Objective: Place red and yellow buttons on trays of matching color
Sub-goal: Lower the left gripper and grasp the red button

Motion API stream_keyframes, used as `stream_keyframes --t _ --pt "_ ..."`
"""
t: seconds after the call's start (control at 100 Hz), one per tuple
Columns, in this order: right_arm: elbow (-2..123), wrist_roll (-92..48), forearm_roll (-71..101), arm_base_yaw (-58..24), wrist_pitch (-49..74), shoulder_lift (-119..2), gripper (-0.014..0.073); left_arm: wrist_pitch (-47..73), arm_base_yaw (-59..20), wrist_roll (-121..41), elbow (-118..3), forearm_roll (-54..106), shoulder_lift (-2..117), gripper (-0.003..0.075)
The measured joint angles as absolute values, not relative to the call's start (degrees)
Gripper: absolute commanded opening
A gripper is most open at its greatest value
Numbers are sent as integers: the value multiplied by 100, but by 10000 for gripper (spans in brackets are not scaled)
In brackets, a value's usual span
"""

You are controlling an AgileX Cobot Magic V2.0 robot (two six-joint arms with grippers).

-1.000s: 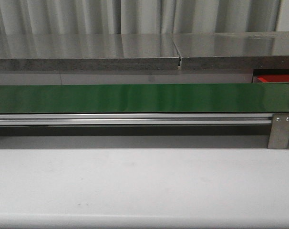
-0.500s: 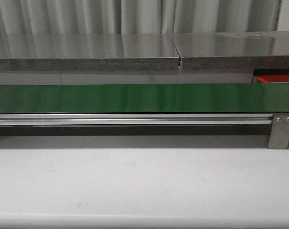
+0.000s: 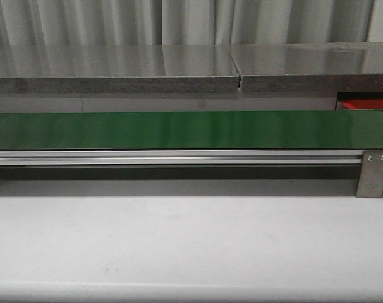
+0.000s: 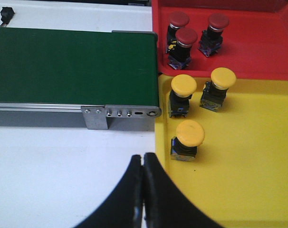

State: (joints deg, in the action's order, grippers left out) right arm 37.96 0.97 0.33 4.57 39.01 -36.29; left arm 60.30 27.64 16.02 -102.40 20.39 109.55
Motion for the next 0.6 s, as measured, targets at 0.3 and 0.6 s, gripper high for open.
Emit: stream_keyframes --t 0.3,0.6 --pt "3796 97 33 457 3901 -3629 -66 6259 2185 1393 -9911 2039 10467 136" --pt "3796 97 33 457 3901 -3629 -66 5728 1647 1383 -9151 2066 10481 136"
